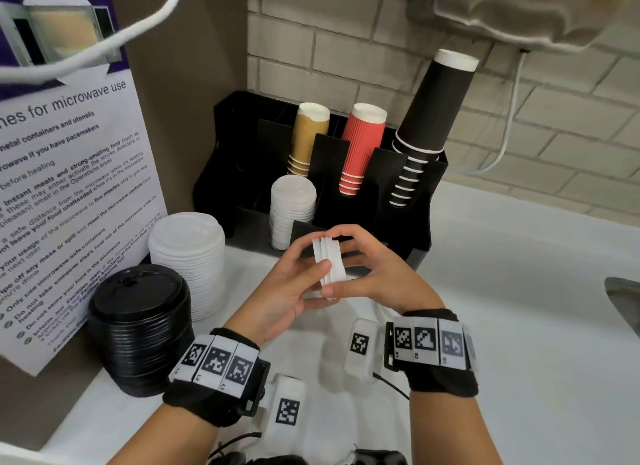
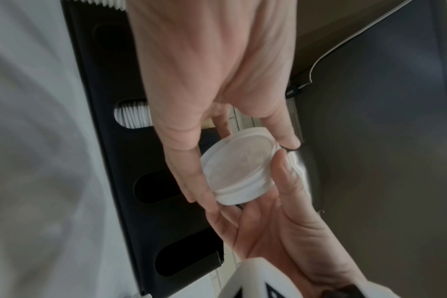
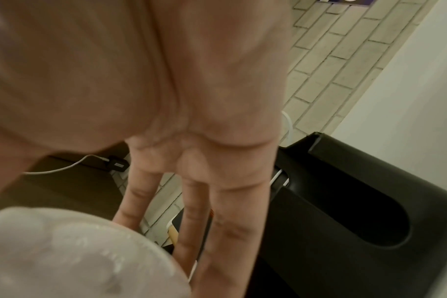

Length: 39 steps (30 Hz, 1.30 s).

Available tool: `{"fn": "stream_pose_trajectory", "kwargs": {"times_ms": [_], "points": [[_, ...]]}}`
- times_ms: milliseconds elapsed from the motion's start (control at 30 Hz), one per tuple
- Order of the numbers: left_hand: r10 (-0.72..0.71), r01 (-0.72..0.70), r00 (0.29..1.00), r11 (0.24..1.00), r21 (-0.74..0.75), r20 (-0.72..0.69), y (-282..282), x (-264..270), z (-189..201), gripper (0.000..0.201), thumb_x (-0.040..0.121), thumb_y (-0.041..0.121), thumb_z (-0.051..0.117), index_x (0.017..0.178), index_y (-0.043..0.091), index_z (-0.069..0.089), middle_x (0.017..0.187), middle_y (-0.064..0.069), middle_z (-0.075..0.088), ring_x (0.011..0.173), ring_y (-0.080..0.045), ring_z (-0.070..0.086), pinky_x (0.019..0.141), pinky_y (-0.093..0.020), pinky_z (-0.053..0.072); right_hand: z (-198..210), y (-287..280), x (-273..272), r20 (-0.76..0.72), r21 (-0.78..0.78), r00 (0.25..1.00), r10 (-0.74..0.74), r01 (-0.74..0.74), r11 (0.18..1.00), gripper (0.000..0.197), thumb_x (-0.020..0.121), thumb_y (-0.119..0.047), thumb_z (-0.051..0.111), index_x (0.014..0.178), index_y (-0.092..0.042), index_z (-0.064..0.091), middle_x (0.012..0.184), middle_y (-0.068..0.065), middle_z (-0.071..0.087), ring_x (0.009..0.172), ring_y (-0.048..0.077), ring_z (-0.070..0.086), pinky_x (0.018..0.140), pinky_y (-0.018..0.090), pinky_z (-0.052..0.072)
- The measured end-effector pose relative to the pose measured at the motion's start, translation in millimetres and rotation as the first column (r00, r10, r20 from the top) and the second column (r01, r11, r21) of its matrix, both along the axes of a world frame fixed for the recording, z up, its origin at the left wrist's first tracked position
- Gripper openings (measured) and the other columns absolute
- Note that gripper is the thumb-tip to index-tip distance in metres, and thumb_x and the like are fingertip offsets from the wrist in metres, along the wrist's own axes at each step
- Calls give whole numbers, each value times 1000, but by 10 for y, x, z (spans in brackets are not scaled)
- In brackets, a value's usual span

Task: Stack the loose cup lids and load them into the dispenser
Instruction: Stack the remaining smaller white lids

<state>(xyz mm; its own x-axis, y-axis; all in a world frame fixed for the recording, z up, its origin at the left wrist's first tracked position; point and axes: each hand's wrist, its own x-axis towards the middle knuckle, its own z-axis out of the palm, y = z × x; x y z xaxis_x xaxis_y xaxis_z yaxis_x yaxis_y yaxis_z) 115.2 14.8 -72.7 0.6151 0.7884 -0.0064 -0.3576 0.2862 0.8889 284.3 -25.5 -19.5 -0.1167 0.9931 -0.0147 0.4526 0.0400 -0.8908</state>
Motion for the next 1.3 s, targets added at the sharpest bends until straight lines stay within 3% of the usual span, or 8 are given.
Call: {"fn": "stream_pose_trajectory", "kwargs": {"times_ms": [233,533,733,867,933,1033,1200,1300], "points": [[-13,13,1000,1000,-16,5,35,-62,17,60,68,37,77,126,38,58,117,-6,69,110,-30,67,78,-39,58,-1,38,-16,1,11,1000,26,-26,1000,72,62,-32,90,124,-43,54,115,-11,61,110,12,62,97,45,52],[15,-14,1000,999,-49,8,48,-91,23,61,74,33,75,131,32,53,126,-15,62,110,-32,66,78,-40,58,-34,102,-70,-3,43,1000,21,-21,999,67,61,-28,90,117,-42,54,110,-17,62,106,7,61,91,43,56],[54,-51,997,997,-59,55,70,-86,3,59,81,28,66,136,28,47,122,-12,66,110,-29,66,80,-40,58,9,161,-131,10,71,1000,28,-29,997,64,64,-22,88,116,-39,55,110,-15,63,103,5,62,84,32,57],[163,-150,984,976,-156,69,110,-73,5,67,75,43,65,138,34,45,132,-5,59,117,-25,62,88,-44,57,208,383,-156,45,130,999,5,-11,991,67,64,-17,88,117,-30,50,111,-4,61,98,9,63,78,22,55],[241,-231,970,950,-210,21,137,-71,-10,57,79,50,60,133,35,50,135,0,52,117,-24,60,89,-41,56,345,597,-160,67,212,996,-64,49,976,68,64,-12,87,114,-25,43,109,1,59,92,11,61,74,18,53],[296,-291,955,923,-253,-18,167,-75,-67,29,94,42,52,120,32,59,130,1,52,110,-21,63,85,-36,56,507,1015,-188,215,313,964,-154,81,946,60,67,-11,83,113,-15,46,111,7,56,93,17,55,79,28,48],[288,-296,955,920,-256,-68,143,-93,-117,24,95,38,54,111,27,68,123,1,57,97,-15,67,67,-25,57,534,1551,-315,536,209,839,-94,-24,978,58,69,-15,78,121,-15,51,122,12,48,115,30,45,88,32,40],[293,-307,952,918,-251,-91,153,-128,-147,23,94,39,55,106,28,71,122,1,58,95,-15,68,67,-25,57,474,1670,-398,672,119,740,-2,-106,987,61,69,-14,78,124,-15,52,123,15,48,116,32,43,96,42,44]]}}
